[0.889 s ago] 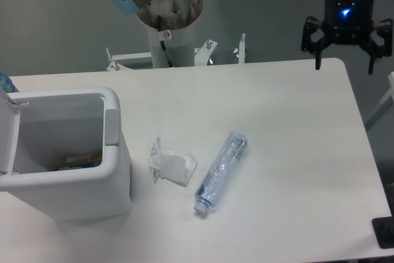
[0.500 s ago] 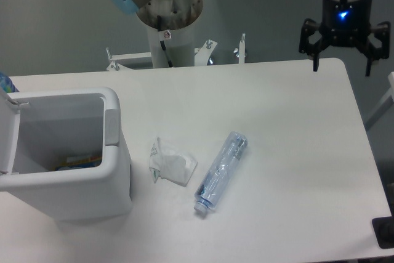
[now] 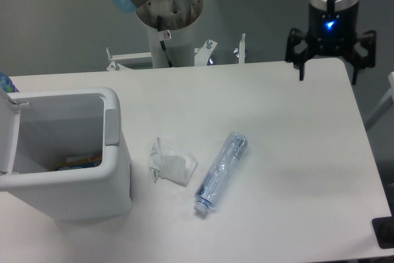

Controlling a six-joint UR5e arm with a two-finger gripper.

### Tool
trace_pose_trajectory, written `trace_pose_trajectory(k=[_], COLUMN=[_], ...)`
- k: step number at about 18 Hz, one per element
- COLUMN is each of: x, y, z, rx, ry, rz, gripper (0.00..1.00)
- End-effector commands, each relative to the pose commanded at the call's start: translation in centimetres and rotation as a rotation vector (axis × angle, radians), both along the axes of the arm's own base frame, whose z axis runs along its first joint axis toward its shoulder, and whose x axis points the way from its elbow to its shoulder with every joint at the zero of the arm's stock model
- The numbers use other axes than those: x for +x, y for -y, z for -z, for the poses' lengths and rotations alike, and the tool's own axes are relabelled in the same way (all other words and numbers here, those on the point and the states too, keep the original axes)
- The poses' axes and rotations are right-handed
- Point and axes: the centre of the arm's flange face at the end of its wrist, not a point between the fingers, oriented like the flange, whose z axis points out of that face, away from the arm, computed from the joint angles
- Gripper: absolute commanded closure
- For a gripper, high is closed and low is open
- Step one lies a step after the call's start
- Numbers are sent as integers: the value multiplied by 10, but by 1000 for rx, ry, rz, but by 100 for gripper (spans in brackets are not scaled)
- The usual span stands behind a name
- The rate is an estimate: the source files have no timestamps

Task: Place the trash in the trash can
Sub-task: 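Move the open gripper down toward the crumpled white tissue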

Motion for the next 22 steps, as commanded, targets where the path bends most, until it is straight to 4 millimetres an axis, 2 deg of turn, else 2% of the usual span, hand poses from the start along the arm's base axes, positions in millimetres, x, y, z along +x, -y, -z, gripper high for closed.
trace_pose_trajectory(k=[4,12,15,17,22], x=[9,27,37,55,75], y=[-2,-22,-30,-45,-80], z=[27,76,110,129,159], rx=[27,47,76,70,46], ry=[73,205,303,352,418], rz=[-5,-41,-40,-29,-62], gripper=[0,0,0,0,0])
